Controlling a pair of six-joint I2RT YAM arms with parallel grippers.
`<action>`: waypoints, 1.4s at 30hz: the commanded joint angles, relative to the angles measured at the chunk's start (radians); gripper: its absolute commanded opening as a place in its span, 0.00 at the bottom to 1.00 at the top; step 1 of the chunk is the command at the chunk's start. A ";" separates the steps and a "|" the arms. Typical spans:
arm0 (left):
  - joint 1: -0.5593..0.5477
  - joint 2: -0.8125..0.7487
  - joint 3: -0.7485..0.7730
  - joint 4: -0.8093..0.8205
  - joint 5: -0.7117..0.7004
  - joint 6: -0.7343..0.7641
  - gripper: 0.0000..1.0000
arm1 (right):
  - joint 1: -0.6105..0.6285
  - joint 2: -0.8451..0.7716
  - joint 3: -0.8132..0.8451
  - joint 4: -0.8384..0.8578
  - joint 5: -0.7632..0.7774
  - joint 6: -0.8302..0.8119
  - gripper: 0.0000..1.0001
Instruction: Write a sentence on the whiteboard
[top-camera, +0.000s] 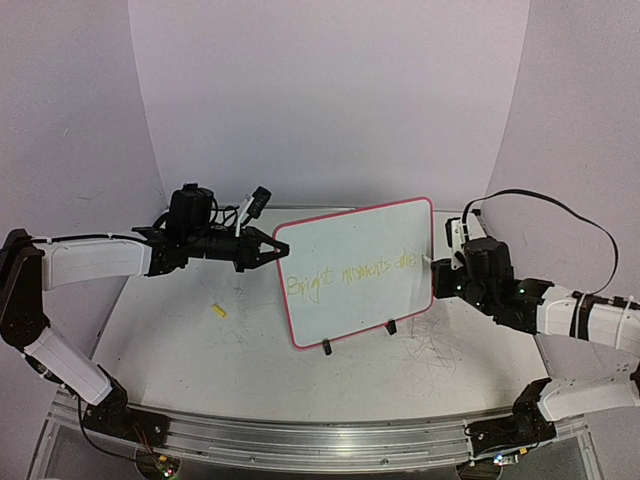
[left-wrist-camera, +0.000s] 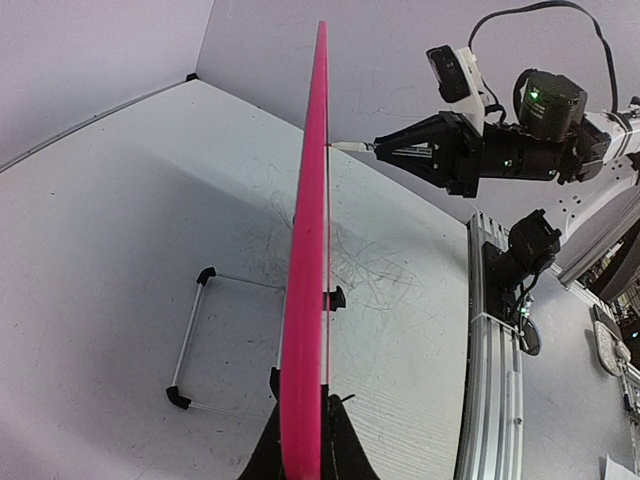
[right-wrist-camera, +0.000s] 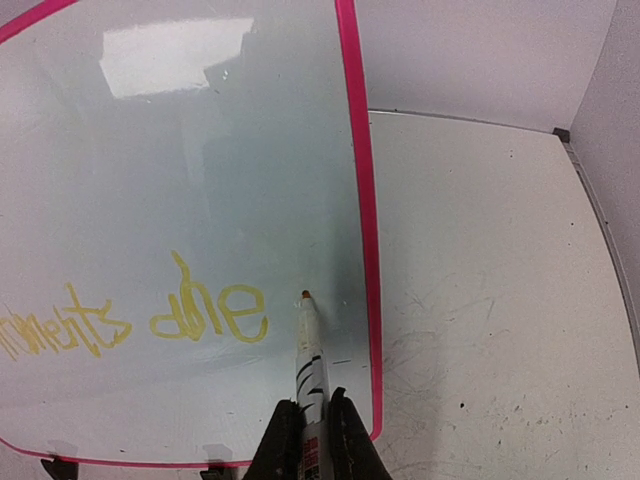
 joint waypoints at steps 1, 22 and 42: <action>-0.002 0.030 -0.006 -0.102 -0.076 0.134 0.00 | -0.005 0.013 0.021 0.061 0.011 -0.014 0.00; -0.002 0.030 -0.004 -0.102 -0.076 0.133 0.00 | -0.004 0.018 0.019 -0.012 -0.061 -0.003 0.00; -0.002 0.027 -0.006 -0.102 -0.077 0.133 0.00 | -0.004 0.022 0.038 0.005 0.008 0.011 0.00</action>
